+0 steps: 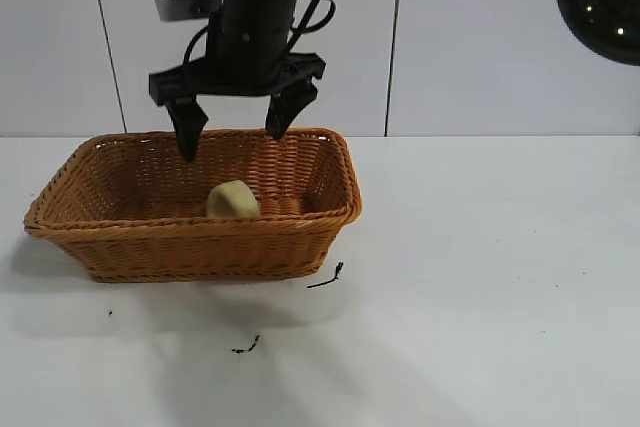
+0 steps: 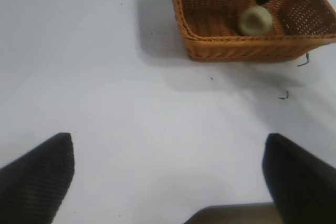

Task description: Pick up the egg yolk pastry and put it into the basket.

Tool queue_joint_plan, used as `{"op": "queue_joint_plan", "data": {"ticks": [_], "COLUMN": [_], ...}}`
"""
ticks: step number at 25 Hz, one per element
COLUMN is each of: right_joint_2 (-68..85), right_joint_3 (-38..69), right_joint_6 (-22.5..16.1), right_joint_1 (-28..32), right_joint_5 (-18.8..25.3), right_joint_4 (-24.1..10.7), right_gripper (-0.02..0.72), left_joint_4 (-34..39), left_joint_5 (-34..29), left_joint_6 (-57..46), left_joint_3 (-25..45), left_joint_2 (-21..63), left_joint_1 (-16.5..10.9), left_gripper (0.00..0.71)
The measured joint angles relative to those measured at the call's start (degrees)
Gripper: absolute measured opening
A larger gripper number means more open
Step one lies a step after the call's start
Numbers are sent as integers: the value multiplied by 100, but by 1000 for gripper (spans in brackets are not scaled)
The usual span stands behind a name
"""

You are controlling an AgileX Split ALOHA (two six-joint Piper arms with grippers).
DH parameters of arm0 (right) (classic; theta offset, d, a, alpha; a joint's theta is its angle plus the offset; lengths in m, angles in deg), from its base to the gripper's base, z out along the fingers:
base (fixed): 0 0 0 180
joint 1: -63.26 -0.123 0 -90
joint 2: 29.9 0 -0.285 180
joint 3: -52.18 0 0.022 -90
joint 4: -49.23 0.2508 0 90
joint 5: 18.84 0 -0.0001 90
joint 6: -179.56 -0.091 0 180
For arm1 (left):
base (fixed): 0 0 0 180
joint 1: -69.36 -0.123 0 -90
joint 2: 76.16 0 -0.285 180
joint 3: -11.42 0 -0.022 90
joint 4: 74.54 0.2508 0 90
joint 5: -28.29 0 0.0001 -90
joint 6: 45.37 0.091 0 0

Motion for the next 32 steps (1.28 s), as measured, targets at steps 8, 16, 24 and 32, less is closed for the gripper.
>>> {"op": "queue_joint_plan", "data": {"ticks": [8,16,24,32], "right_joint_2": [10,10,68,1066], "right_joint_3": [-361,-361,-262,1126], "right_joint_6": [5,275,326,609], "right_joint_1": [1068,2332,3464,3619], "right_joint_5": [12,25,25,19], "right_joint_4": [0,0,149,88], "right_gripper": [679,679,678,673], "left_joint_4": [0,0,0,0], "left_joint_5": [0,0,0,0], "left_joint_6": [0,0,0,0], "left_joint_3": [0,0,0,0], "left_joint_2": [0,0,0,0], "left_joint_1": [0,0,0,0], "left_gripper": [695,695,695,695]}}
